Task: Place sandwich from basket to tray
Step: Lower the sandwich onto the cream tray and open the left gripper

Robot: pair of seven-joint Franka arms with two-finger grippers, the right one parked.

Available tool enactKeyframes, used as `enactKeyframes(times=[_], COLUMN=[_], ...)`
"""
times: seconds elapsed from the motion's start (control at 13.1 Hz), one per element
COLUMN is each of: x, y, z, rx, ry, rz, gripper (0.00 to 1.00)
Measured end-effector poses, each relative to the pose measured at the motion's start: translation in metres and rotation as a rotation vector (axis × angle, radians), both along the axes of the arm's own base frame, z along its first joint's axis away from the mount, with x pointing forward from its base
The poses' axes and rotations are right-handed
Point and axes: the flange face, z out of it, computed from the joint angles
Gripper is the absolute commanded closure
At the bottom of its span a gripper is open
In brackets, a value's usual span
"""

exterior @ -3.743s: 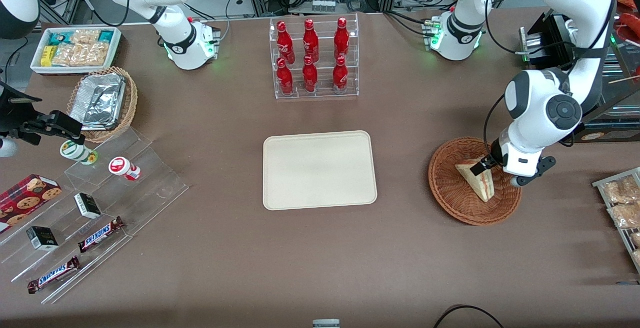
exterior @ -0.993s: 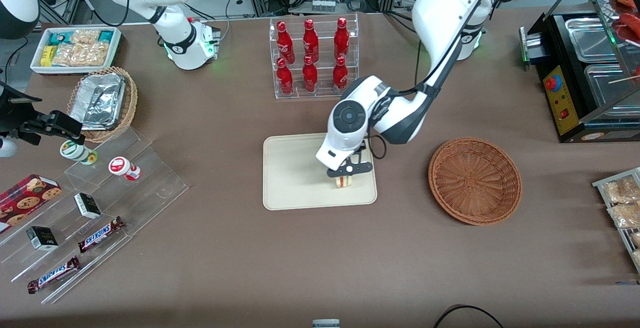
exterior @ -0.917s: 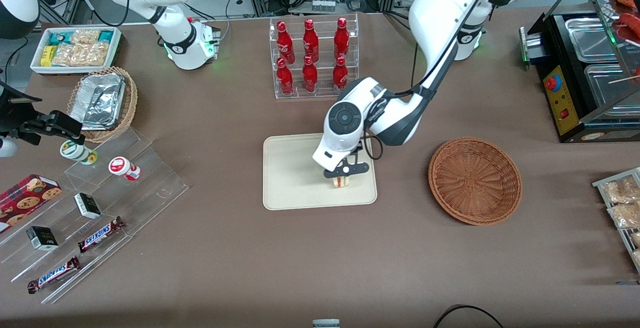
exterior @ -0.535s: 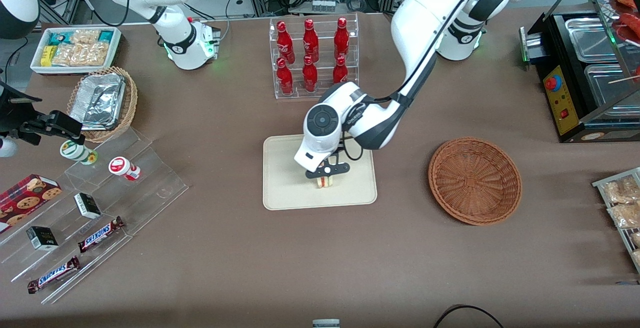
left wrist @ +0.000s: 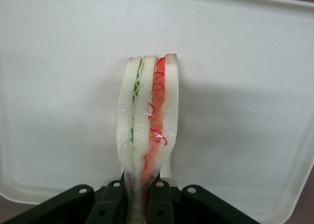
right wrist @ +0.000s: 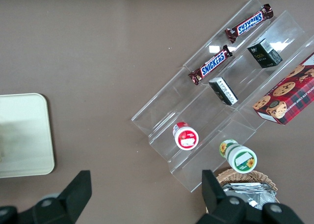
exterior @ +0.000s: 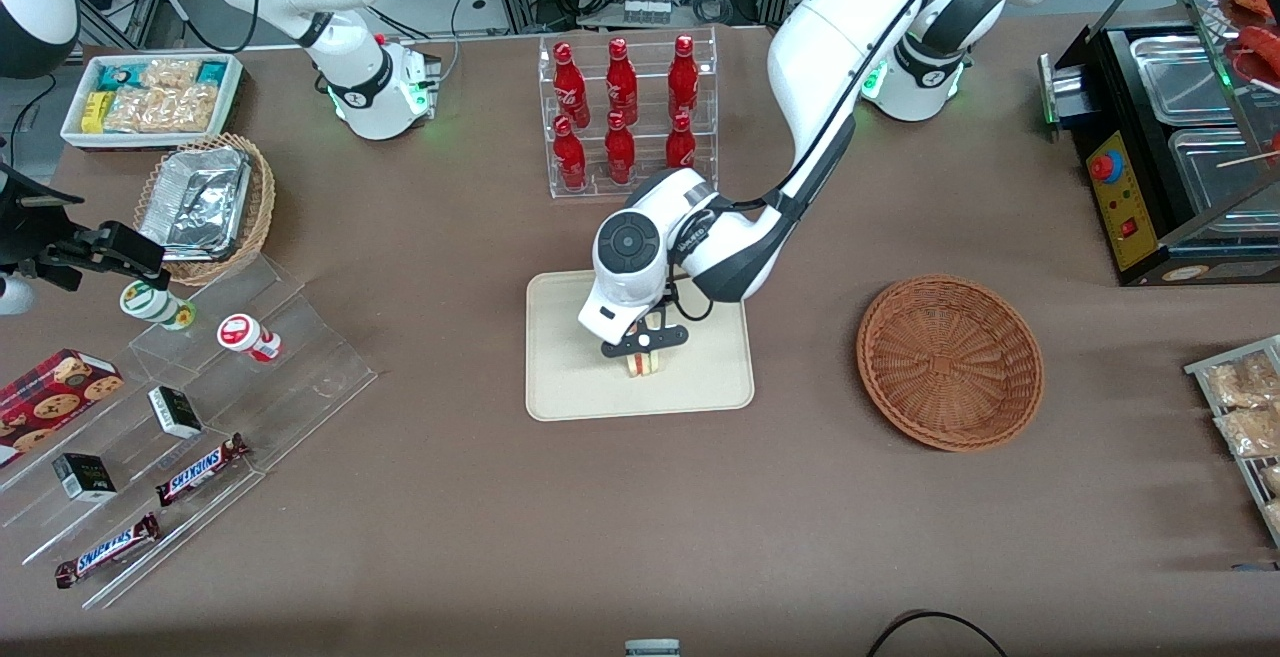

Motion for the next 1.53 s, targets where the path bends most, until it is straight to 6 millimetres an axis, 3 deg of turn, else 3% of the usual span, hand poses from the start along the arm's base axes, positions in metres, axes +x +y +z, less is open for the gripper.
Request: enactKeyframes(times=[0.15,0.23,0.31,0.38,0.84,1.3,1.53], x=[0.001,0.001,0.001,0.002,0.006,0.010,0.015], y=[0.000,0.000,0.000,-0.001,-0.002,0.002,0.020], z=[-0.003,-0.005,-0.006,-0.006,0.005,0.078,0.109], rx=[0.004,0.006,0.007,0.007,0.000,0.001,0.039], ry=[-0.001,0.000,0.001,0.001,-0.010,-0.033,-0.031], rz=[0.009,0.014,0.019,0.024,0.032,0.029,-0.031], gripper=[1.00,0.86,0.40,0.01,0.00,0.00,0.00])
